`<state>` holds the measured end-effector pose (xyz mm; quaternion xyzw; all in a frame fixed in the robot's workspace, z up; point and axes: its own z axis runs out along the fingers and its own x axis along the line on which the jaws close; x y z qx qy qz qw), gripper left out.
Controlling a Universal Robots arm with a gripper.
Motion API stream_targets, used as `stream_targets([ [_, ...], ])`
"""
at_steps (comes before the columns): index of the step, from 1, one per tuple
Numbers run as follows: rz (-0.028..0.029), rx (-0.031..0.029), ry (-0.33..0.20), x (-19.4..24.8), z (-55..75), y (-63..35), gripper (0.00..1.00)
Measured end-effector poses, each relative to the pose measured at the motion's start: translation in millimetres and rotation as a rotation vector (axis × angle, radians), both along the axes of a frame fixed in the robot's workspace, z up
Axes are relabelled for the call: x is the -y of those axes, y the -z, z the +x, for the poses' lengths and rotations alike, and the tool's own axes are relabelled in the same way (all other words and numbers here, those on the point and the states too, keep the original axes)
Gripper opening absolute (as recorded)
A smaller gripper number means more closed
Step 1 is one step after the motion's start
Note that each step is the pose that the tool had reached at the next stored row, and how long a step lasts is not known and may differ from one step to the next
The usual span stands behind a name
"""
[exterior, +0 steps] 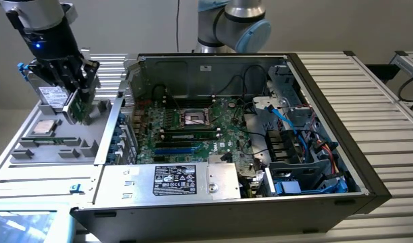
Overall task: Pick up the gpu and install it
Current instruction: 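Pick up the gpu and move the gpu toward the slot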
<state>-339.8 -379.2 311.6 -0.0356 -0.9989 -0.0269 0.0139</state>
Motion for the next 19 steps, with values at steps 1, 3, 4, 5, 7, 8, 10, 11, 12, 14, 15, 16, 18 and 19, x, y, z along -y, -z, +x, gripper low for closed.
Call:
stream_targets([
  [1,0.0001,0.0001,0.000,0.0,0.0,-4.7,0.29],
  [3,0.0001,0.0001,0.000,0.0,0.0,-13.9,0.29],
  [4,0.0001,0.0001,0.000,0.0,0.0,-18.4,0.29],
  [5,0.0000,0.0000,0.000,0.0,0.0,-23.0,0.29],
  [7,0.0000,0.0000,0.000,0.0,0.4,-32.1,0.29],
  [8,0.0001,0.0001,0.000,0.0,1.3,-36.6,0.29],
  [10,0.0000,0.0001,0.000,0.0,4.8,-45.6,0.29],
  [11,0.0001,0.0001,0.000,0.0,7.3,-50.1,0.29],
  [12,0.0000,0.0001,0.000,0.0,10.1,-54.7,0.29],
  [14,0.0001,0.0002,0.000,0.1,16.1,-63.9,0.29],
  [15,0.0001,0.0000,0.000,0.2,19.7,-68.3,0.29],
  [16,0.0004,0.0002,0.000,0.4,23.6,-72.8,0.29],
  [18,0.0020,0.0001,0.000,1.2,32.1,-82.0,0.29],
  [19,0.0025,0.0002,0.000,1.5,36.4,-86.5,0.29],
])
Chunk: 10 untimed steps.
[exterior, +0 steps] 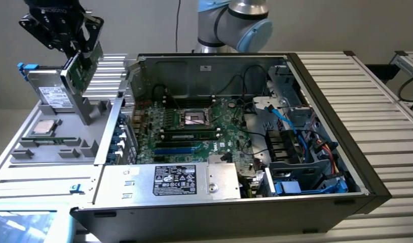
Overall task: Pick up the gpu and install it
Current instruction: 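Pick up the gpu and move the gpu toward the slot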
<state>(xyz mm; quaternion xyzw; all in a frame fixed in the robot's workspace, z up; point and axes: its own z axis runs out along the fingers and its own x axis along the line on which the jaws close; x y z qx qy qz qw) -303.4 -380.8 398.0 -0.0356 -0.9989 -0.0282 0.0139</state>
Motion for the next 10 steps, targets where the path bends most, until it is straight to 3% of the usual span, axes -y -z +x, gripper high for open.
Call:
stream_targets([
  [4,0.0010,-0.0002,0.000,1.1,17.7,-16.3,0.29],
  [10,0.0011,-0.0001,0.000,1.4,45.0,-23.2,0.29],
])
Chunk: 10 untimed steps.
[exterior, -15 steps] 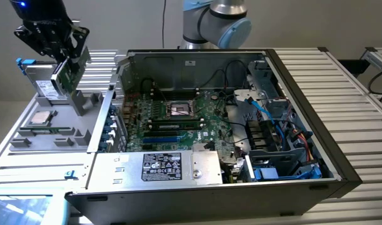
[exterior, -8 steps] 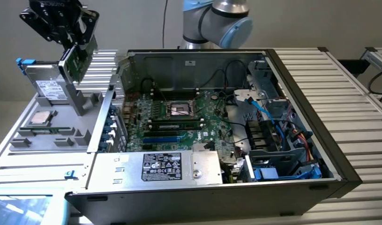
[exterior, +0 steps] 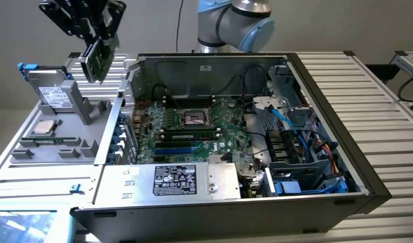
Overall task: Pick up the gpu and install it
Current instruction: 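Pick up the gpu and move the gpu toward the slot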
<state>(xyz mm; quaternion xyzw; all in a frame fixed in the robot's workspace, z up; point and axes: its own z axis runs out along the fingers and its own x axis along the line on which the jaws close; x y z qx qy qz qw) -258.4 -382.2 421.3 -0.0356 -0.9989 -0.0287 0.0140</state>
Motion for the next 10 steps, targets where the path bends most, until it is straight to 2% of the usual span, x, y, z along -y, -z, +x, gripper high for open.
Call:
stream_targets([
  [10,0.0000,-0.0003,0.000,0.2,45.5,-5.3,0.29],
])
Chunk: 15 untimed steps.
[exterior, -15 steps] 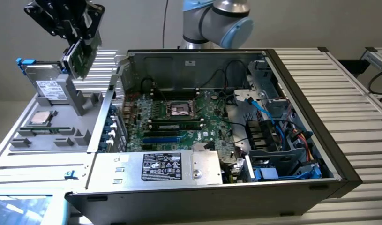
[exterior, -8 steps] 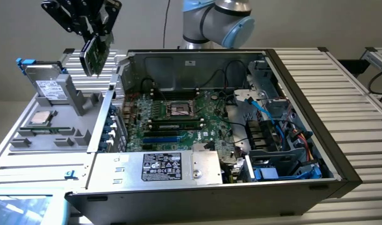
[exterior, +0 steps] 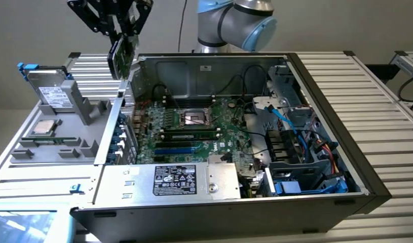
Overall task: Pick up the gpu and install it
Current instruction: 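Pick up the gpu and move the gpu toward the slot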
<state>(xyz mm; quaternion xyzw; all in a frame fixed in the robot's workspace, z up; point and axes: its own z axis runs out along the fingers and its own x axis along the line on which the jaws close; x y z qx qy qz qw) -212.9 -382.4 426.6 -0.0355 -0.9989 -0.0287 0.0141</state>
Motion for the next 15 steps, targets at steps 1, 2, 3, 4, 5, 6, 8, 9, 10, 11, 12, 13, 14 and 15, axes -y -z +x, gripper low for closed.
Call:
stream_targets([
  [1,0.0000,-0.0001,0.000,0.0,4.6,-0.3,0.29],
  [2,0.0000,-0.0001,0.000,0.0,8.9,-0.6,0.29],
  [3,0.0000,-0.0002,0.000,0.1,13.9,-0.8,0.29],
  [4,0.0000,-0.0003,0.000,0.1,18.2,-1.0,0.29],
  [5,-0.0001,-0.0004,0.000,0.1,22.7,-1.2,0.29],
  [6,-0.0001,-0.0005,0.000,0.2,27.2,-1.3,0.29],
  [8,0.0000,-0.0005,0.000,0.3,36.5,-1.5,0.29],
  [9,0.0000,-0.0005,0.000,0.4,41.0,-1.5,0.29],
  [10,0.0000,-0.0006,0.000,0.5,45.6,-1.6,0.29],
  [11,0.0000,-0.0006,0.000,0.6,50.2,-1.7,0.29],
  [12,0.0000,-0.0006,0.000,0.8,54.6,-1.8,0.29],
  [13,0.0000,-0.0006,0.000,1.0,59.1,-1.9,0.29],
  [14,0.0000,-0.0006,0.000,1.2,63.7,-1.9,0.29],
  [15,0.0000,-0.0006,0.000,1.5,68.2,-2.0,0.29],
])
